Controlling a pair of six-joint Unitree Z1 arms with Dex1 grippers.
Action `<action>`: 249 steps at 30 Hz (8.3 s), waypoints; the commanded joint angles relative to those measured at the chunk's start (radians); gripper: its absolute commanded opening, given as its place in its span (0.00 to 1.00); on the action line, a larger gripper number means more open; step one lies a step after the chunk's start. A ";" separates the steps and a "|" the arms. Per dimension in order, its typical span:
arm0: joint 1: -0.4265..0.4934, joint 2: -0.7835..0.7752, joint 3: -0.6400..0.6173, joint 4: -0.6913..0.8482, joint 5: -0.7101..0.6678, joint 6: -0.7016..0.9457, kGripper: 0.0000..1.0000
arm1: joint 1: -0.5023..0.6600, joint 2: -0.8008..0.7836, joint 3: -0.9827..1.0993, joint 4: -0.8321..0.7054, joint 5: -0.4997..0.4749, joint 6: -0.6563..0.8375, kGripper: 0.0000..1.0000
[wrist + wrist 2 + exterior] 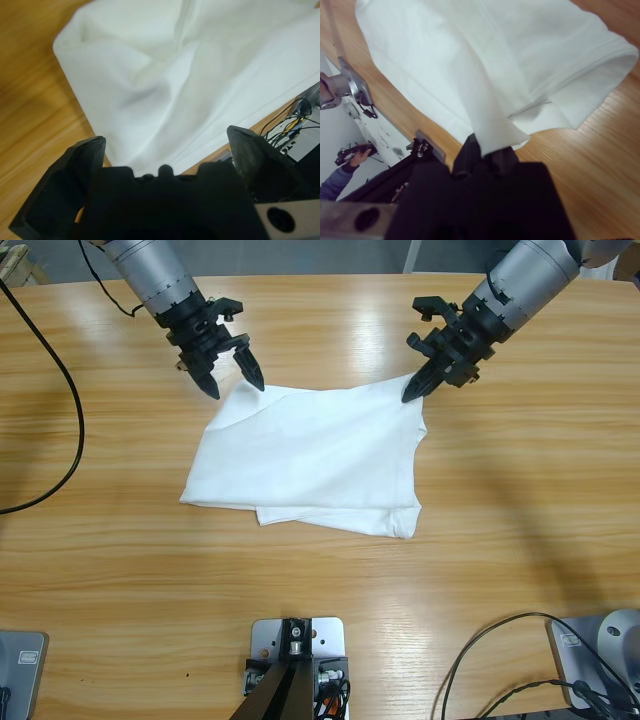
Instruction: Fold clothes
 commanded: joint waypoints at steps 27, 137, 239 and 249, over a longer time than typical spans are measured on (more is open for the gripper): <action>-0.013 0.070 -0.040 0.151 -0.011 0.032 0.95 | -0.079 0.147 -0.012 0.142 -0.089 -0.003 1.00; -0.072 0.141 -0.106 0.150 0.048 0.048 0.95 | 0.208 -0.264 0.698 -0.390 -0.048 0.308 1.00; 0.092 -0.307 1.223 -1.152 -0.299 -0.338 0.00 | 0.208 -0.534 0.696 -0.177 -0.068 0.226 0.98; 0.153 -0.399 1.326 -1.152 -0.275 -0.272 0.00 | 0.208 -0.525 0.686 -0.177 -0.063 0.227 0.90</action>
